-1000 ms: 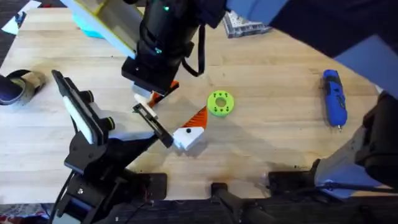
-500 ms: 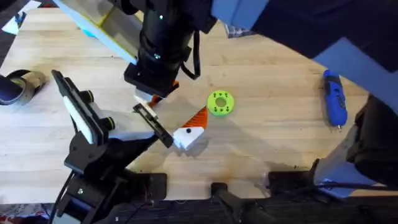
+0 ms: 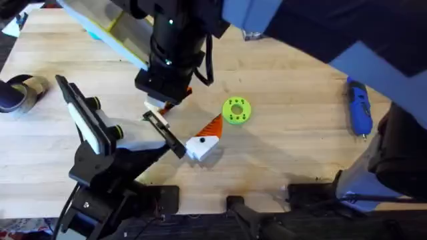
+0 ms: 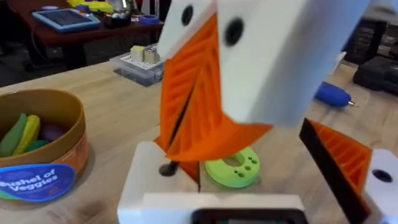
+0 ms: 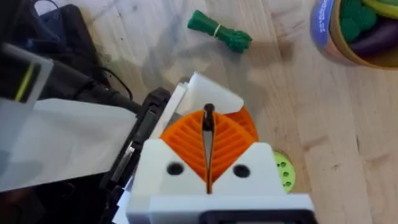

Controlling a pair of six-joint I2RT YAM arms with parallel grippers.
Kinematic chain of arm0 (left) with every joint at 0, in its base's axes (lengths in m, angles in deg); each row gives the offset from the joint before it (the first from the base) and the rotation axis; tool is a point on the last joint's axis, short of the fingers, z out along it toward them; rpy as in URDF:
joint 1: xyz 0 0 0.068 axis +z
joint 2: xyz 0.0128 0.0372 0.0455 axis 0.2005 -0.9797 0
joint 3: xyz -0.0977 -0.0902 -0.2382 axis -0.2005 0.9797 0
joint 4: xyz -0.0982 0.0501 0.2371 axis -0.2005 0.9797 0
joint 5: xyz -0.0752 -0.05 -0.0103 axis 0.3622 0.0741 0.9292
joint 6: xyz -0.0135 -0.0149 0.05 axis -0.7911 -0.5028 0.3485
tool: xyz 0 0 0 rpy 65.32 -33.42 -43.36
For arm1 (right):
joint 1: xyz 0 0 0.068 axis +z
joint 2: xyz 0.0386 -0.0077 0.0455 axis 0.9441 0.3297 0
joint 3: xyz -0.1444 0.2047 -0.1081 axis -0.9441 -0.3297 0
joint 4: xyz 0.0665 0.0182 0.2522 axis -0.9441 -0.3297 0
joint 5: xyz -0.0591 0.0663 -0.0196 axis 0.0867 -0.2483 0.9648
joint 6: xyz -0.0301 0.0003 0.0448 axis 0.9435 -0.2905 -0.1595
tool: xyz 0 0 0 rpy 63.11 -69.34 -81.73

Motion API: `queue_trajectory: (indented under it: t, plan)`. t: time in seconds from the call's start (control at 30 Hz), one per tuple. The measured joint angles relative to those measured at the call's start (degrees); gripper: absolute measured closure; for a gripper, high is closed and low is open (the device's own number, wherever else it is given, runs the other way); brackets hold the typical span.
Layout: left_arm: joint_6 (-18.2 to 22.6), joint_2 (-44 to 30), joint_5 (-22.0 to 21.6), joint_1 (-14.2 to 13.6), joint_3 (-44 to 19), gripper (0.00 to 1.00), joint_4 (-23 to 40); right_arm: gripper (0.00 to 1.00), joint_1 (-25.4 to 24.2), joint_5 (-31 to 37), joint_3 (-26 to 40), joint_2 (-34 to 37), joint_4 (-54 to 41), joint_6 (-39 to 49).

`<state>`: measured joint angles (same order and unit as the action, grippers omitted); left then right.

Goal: Pick up the gripper from the table and insert it into the empty holder that is missing its gripper. Then pick up a screw, insert it into the mounting hole, and use the screwdriver to tighten it. Finally, clean up the table by picking up the vegetable and placing it into the bucket.

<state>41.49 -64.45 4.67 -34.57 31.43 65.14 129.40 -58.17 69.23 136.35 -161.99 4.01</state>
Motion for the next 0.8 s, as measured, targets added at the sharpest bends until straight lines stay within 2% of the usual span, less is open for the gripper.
queue_trajectory:
  t: [0.8]
  plan:
    - [-0.63,0.0,-0.39,0.0,0.0,0.01,0.0,0.995,0.0,-0.79,0.0,0.5,2.51,0.22]
